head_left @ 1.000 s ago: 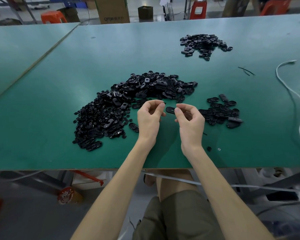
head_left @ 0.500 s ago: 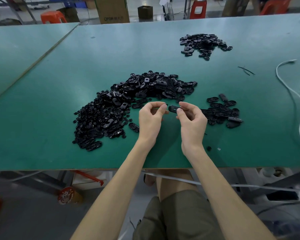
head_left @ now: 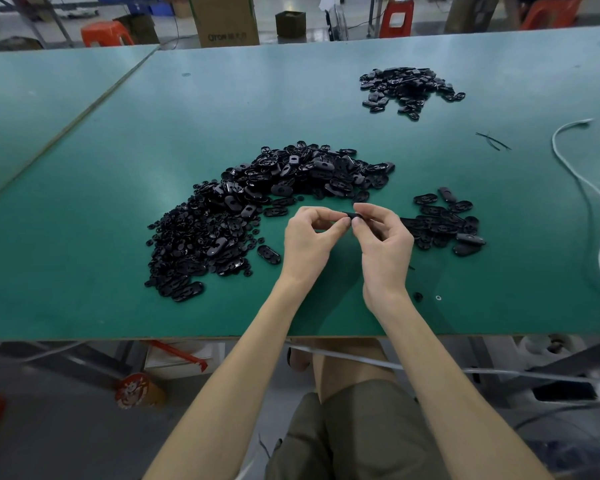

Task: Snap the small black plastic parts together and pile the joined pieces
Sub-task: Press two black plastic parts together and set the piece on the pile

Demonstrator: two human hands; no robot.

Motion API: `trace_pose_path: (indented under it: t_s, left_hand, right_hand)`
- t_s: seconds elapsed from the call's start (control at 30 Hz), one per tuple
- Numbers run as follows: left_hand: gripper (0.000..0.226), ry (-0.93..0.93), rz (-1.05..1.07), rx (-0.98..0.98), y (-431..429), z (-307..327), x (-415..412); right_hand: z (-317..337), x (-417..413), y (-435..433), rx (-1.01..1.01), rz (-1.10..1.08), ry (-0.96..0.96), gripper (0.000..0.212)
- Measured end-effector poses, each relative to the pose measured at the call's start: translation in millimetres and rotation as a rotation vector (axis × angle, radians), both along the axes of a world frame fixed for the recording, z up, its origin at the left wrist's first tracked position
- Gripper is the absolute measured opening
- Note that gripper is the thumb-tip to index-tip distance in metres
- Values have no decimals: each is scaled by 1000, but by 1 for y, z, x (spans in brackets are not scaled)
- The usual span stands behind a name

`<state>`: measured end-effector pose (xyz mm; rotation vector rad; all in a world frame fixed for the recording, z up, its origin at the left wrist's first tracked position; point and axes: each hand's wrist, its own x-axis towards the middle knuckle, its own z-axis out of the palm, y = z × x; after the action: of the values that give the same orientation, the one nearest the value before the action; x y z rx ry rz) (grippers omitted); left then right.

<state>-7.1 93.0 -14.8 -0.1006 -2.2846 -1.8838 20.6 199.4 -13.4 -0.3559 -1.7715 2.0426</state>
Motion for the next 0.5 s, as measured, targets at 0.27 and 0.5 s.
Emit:
trace_pose_path:
  t_s: [0.27, 0.5]
  left_hand:
    - [8, -25, -10, 66, -1, 0, 1]
    - [19, -46, 13, 138, -2, -2, 1]
  right_hand:
    - [0, 1, 2, -29, 31, 9, 19]
    - [1, 2, 3, -54, 61, 30, 19]
